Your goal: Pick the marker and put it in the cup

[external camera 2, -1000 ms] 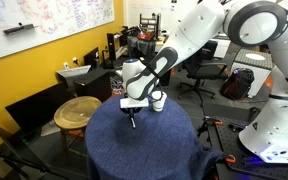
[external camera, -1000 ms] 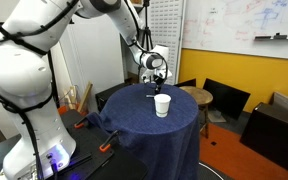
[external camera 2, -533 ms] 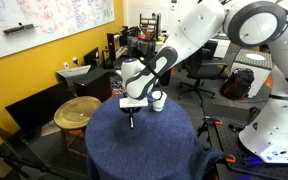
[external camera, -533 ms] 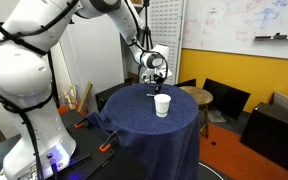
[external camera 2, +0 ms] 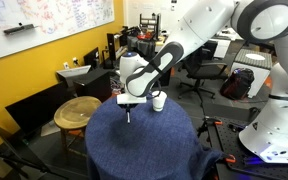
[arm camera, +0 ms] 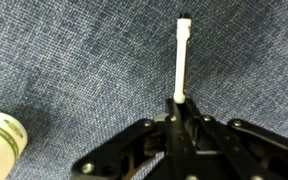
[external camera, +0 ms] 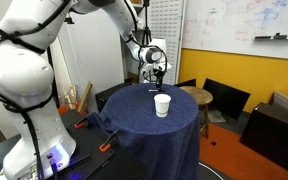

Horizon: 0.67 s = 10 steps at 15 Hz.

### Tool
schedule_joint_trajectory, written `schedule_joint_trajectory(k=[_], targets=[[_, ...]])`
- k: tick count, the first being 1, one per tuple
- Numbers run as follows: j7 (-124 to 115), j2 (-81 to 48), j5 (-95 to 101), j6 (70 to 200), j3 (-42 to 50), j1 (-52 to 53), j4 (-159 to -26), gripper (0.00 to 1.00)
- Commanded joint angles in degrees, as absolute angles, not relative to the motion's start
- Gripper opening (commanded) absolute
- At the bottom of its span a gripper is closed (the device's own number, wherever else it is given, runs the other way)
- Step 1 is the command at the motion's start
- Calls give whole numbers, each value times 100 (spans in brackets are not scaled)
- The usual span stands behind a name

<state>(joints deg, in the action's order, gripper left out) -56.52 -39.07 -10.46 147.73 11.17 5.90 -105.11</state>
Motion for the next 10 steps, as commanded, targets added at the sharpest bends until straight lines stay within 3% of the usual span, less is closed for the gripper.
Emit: schedule_joint_trajectory(k=[1, 10], targets=[[-6066, -3250, -647, 15183, 1406, 935, -11200, 3], [-7987, -2012, 1638, 16006, 2785, 2127, -12634, 3]])
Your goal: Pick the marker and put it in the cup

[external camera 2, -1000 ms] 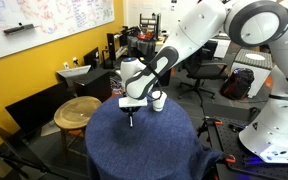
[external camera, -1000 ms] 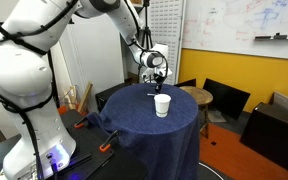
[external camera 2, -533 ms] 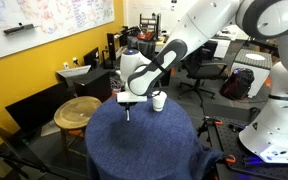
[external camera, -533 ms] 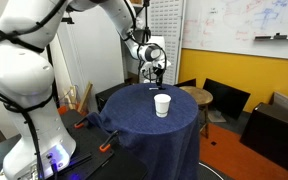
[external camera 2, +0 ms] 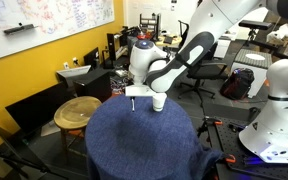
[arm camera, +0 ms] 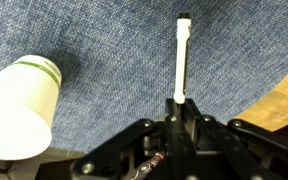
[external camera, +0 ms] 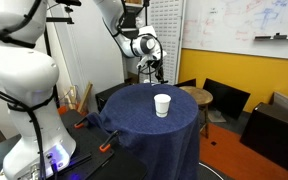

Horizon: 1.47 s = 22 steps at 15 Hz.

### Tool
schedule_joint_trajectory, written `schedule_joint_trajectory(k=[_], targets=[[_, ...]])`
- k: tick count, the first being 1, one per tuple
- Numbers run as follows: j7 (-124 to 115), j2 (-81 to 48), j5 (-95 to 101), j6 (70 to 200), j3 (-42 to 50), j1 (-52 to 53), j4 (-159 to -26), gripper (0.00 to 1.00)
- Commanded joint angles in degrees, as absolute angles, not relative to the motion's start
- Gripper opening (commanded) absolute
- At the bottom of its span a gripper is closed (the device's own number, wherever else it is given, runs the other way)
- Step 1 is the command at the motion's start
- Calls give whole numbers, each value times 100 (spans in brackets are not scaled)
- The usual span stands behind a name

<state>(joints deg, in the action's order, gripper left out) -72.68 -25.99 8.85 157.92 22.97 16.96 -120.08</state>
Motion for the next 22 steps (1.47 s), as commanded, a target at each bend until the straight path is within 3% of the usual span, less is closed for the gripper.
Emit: schedule_joint_trajectory(k=[1, 11, 12, 16, 22], targets=[[-8332, -1873, 2040, 16029, 2985, 2275, -12758, 3], [-11173, -592, 5390, 15195, 3598, 2761, -13426, 3], [-11487, -369, 5803, 14897, 2760, 1954, -13471, 3], [-12025, 131, 6171, 14030, 1663, 1017, -13842, 3], [-12275, 485, 6062, 13402, 895, 134, -14215, 3]])
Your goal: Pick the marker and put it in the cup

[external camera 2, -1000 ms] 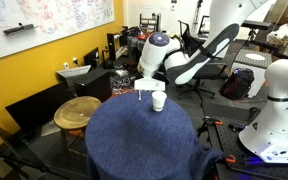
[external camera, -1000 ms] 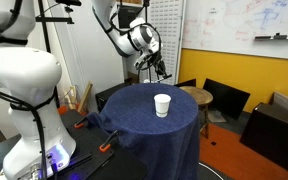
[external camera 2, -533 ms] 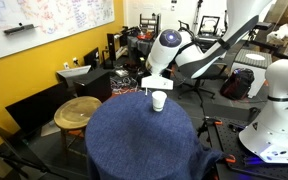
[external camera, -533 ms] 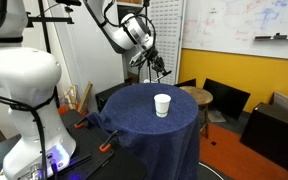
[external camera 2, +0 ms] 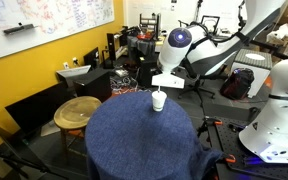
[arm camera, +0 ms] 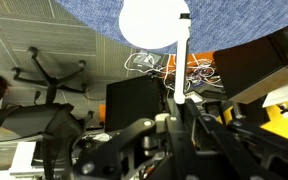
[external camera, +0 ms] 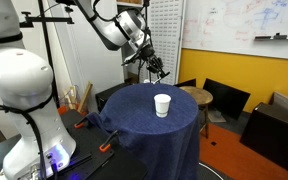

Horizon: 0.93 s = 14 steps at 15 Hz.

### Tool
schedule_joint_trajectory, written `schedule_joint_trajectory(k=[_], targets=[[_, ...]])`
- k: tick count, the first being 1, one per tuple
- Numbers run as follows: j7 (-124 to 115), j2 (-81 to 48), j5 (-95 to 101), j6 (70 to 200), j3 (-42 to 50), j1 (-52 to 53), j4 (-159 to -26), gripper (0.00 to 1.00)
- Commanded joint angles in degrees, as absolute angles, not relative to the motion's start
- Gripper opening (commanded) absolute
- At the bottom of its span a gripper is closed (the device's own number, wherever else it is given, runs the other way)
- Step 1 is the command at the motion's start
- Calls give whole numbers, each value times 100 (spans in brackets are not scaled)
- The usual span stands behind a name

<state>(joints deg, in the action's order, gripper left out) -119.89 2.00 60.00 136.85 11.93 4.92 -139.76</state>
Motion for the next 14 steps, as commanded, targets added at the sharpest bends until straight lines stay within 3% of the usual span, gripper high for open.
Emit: schedule_joint_trajectory(k=[1, 14], targets=[[-12351, 516, 6066, 13313, 837, 44, -14246, 3], [-13150, -20, 6779, 12979, 624, -292, -14019, 3]])
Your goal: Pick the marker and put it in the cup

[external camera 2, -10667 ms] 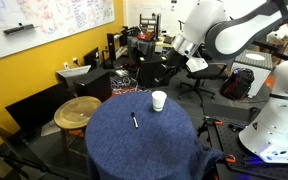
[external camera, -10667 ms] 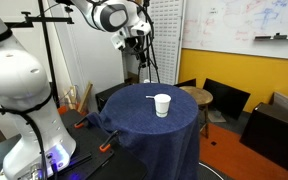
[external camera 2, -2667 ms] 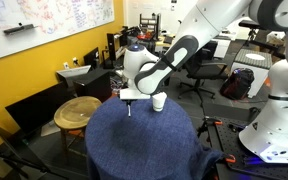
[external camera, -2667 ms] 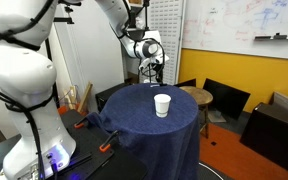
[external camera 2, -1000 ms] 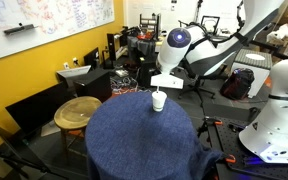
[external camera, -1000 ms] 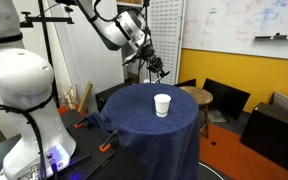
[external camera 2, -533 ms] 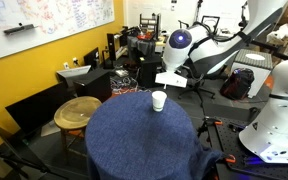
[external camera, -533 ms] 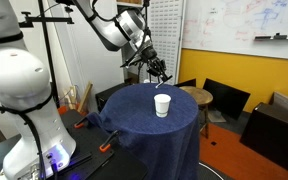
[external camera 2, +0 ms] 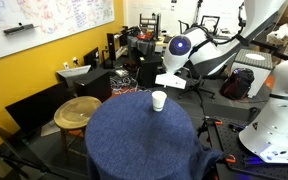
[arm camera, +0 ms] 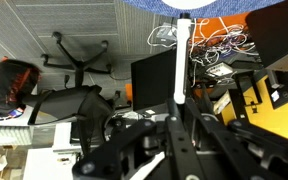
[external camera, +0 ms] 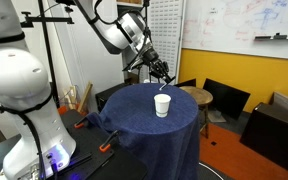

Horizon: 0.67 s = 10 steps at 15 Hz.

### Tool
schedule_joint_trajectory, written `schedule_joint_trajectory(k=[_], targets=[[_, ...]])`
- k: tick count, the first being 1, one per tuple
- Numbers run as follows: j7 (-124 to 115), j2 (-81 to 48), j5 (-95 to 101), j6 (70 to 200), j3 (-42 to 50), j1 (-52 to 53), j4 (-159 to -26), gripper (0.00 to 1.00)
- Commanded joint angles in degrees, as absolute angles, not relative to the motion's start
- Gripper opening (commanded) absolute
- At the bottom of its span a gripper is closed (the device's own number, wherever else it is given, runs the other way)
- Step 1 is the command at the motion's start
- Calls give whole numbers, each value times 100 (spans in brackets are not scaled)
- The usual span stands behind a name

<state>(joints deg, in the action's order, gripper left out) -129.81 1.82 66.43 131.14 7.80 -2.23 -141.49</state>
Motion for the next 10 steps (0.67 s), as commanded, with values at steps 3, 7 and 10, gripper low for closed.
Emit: schedule_joint_trajectory(k=[3, 7, 10], targets=[[-13131, -172, 6823, 12925, 582, -272, -13963, 3], [-13186, -425, 6999, 12747, 524, -234, -13787, 3], [-13203, -654, 7137, 12483, 482, -202, -13591, 3]])
